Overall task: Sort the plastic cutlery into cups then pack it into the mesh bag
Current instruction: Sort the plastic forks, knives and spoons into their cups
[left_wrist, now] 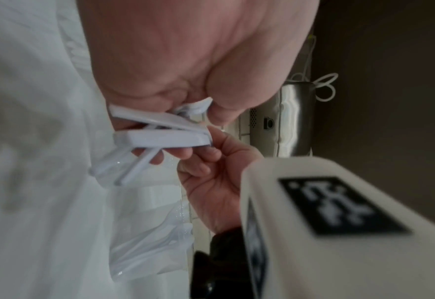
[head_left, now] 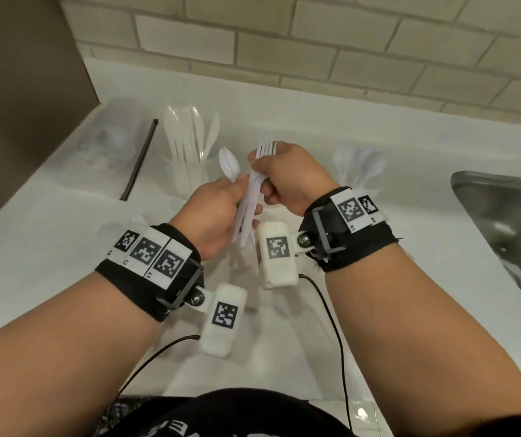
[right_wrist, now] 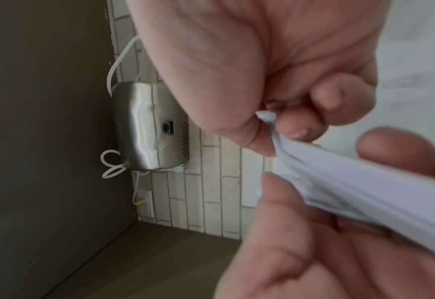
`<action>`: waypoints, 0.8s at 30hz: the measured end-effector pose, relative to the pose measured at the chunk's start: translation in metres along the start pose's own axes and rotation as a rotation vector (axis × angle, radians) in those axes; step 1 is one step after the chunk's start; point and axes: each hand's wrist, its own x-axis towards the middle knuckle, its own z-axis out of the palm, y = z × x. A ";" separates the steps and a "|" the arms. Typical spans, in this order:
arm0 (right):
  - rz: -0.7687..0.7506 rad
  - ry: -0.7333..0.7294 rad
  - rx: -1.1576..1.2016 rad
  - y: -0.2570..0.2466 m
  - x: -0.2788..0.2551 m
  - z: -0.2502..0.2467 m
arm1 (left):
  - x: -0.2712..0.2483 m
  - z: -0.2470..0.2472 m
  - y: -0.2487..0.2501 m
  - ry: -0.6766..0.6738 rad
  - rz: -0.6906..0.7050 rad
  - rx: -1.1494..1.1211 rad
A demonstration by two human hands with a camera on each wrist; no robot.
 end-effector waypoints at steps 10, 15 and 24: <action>-0.506 0.514 -0.003 -0.039 0.016 -0.054 | 0.006 -0.013 0.006 0.290 -0.062 -0.038; -0.499 0.503 -0.370 -0.028 0.047 -0.052 | 0.005 -0.012 0.005 0.275 -0.021 0.151; -0.187 0.321 -0.625 0.001 0.068 -0.039 | 0.003 -0.010 0.005 0.228 0.054 0.264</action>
